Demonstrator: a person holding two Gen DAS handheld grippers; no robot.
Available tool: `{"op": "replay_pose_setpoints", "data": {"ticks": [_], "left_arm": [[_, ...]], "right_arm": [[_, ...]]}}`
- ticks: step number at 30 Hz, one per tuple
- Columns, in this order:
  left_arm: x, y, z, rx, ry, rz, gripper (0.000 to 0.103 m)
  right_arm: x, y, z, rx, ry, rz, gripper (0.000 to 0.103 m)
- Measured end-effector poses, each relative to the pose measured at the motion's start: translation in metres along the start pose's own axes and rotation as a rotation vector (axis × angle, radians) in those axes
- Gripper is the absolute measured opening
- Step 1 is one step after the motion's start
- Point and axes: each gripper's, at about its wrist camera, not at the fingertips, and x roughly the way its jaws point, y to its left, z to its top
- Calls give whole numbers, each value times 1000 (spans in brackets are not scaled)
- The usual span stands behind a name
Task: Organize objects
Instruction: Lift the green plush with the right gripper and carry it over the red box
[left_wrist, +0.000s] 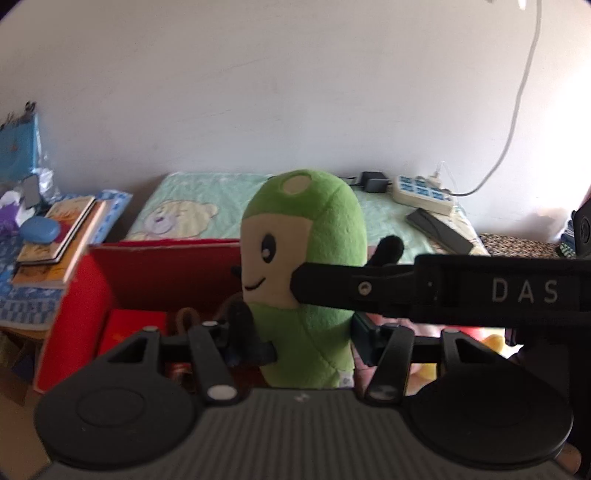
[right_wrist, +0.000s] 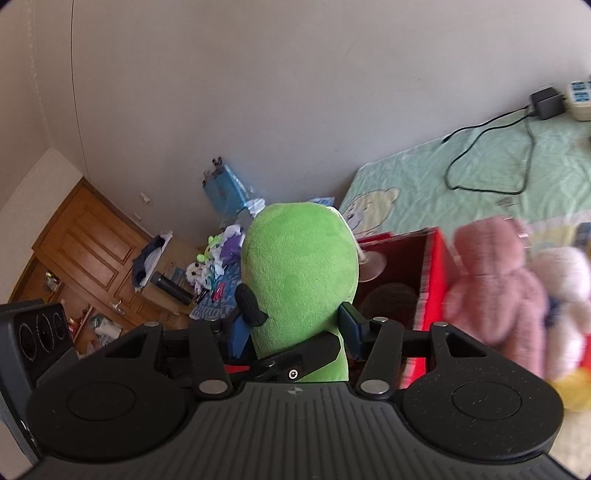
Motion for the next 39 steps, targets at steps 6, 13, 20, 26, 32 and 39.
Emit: {"op": "replay_pose_setpoints", "data": {"ticks": [6,13,20,26,32,39], "left_arm": [[10,78,-9,-28,54,58,58],[38,137,-19,-33,137,102,58],[55,162,-29,-25,205,113,58],[60,152,-38,86,195,167,62],[61,149,-36,116,192,188,66],[60,149,-30,108,204,210,67]], "right_arm": [[69,23,-11,20,68,18,54],[125,38,-26,36,135,5,54],[154,36,-35,98,197,-13,54],[161,29,-40,176,207,-36,54],[164,33,-43,166,232,-85,55],[155,27,-48,197,251,-73,58]]}}
